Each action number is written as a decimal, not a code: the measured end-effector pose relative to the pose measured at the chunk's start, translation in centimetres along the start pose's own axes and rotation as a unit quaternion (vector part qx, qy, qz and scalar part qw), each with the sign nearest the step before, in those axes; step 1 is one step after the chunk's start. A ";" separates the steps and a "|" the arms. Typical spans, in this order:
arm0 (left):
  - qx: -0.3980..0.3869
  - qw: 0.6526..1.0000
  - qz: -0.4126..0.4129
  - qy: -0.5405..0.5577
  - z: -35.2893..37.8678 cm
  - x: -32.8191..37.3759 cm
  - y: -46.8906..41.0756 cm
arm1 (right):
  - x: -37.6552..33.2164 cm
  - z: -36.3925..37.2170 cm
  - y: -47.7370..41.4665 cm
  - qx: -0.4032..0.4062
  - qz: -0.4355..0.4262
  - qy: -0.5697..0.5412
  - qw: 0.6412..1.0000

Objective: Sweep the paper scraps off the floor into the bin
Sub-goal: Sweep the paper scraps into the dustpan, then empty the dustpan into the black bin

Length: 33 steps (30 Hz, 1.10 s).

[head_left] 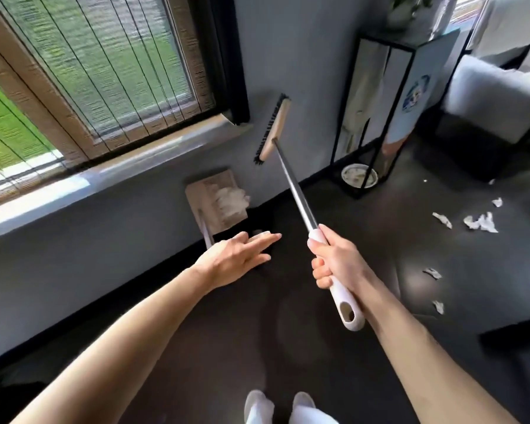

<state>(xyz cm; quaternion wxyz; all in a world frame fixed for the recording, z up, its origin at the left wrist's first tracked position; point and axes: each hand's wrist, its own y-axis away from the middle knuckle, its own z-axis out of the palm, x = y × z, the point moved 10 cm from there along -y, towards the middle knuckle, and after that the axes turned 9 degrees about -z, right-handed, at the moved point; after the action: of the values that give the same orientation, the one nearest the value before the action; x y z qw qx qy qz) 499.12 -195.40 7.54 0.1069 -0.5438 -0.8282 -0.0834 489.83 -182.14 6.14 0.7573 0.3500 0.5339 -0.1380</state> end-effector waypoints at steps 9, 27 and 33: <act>-0.173 0.978 -0.114 0.014 3.6 0.2 -1.0 | -1.6 1.1 -1.0 0.016 -0.028 -0.010 0.999; -0.231 0.942 0.001 -0.243 9.0 4.4 1.0 | 0.8 -1.4 -0.9 0.043 -0.003 -0.047 0.998; -0.198 0.935 0.034 -0.293 8.5 3.4 1.6 | 1.0 -1.6 -0.5 0.038 -0.002 -0.050 0.998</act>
<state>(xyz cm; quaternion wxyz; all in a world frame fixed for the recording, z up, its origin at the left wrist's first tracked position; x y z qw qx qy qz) 498.58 -189.57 0.26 -0.2478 -0.5822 -0.7703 -0.0790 488.81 -181.26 4.77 0.7687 0.3702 0.4904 -0.1775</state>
